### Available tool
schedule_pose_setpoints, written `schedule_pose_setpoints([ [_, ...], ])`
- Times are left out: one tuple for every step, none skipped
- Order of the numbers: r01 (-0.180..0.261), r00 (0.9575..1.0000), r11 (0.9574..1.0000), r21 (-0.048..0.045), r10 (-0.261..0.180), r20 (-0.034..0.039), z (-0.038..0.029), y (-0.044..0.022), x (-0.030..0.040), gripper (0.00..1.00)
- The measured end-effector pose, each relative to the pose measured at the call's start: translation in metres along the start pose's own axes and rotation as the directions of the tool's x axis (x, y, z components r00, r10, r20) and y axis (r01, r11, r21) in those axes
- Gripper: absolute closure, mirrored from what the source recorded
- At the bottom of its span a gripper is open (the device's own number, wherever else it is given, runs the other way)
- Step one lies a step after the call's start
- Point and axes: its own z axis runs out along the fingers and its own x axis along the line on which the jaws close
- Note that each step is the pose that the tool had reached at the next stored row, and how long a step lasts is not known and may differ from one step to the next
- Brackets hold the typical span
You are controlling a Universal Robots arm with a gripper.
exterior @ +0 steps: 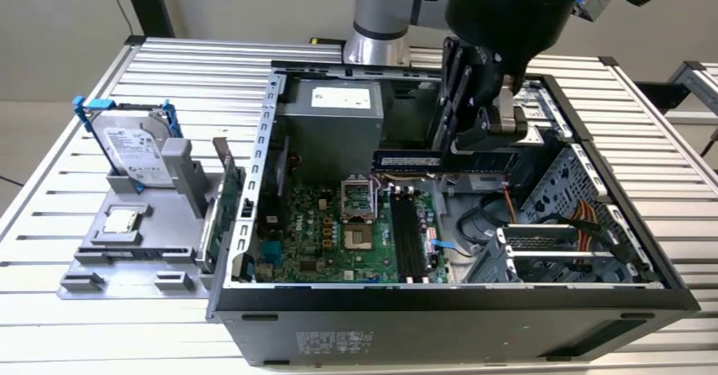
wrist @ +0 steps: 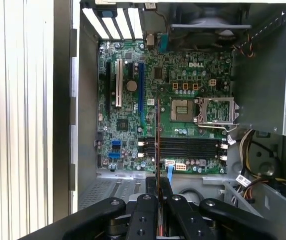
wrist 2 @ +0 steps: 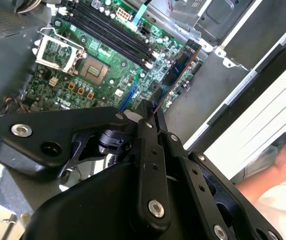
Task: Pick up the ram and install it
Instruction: 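Pick up the ram and move it above insertion slot, then insert the ram into the slot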
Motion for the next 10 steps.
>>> schedule_pose_setpoints([
  [-0.001, 1.0, 1.0, 0.0, 0.001, 0.0, 0.0, -0.0008, -0.0002, 1.0],
  [-0.001, 1.0, 1.0, -0.0001, 0.001, 0.0, 0.0, -0.0015, -0.0005, 1.0],
  [-0.002, 1.0, 1.0, -0.0001, 0.002, 0.0, -0.0001, -0.0021, -0.0008, 1.0],
  [-0.003, 1.0, 1.0, -0.0002, 0.003, 0.0001, 0.0, -0.0027, -0.0012, 1.0],
  [-0.004, 1.0, 1.0, -0.0002, 0.004, 0.0002, 0.0, -0.0032, -0.0017, 1.0],
  [-0.006, 1.0, 1.0, -0.0003, 0.006, 0.0001, -0.0001, -0.0036, -0.0023, 1.0],
  [-0.007, 1.0, 1.0, -0.0004, 0.007, 0.0001, -0.0001, -0.0039, -0.0029, 1.0],
  [-0.01, 1.0, 1.0, -0.0006, 0.01, 0.0002, -0.0001, -0.0043, -0.0036, 1.0],
  [-0.012, 0.9999, 0.9999, -0.0007, 0.012, 0.0001, -0.0001, -0.0047, -0.0043, 1.0],
  [-0.015, 0.9999, 0.9999, -0.0009, 0.015, 0.0002, -0.0002, -0.005, -0.005, 1.0],
])
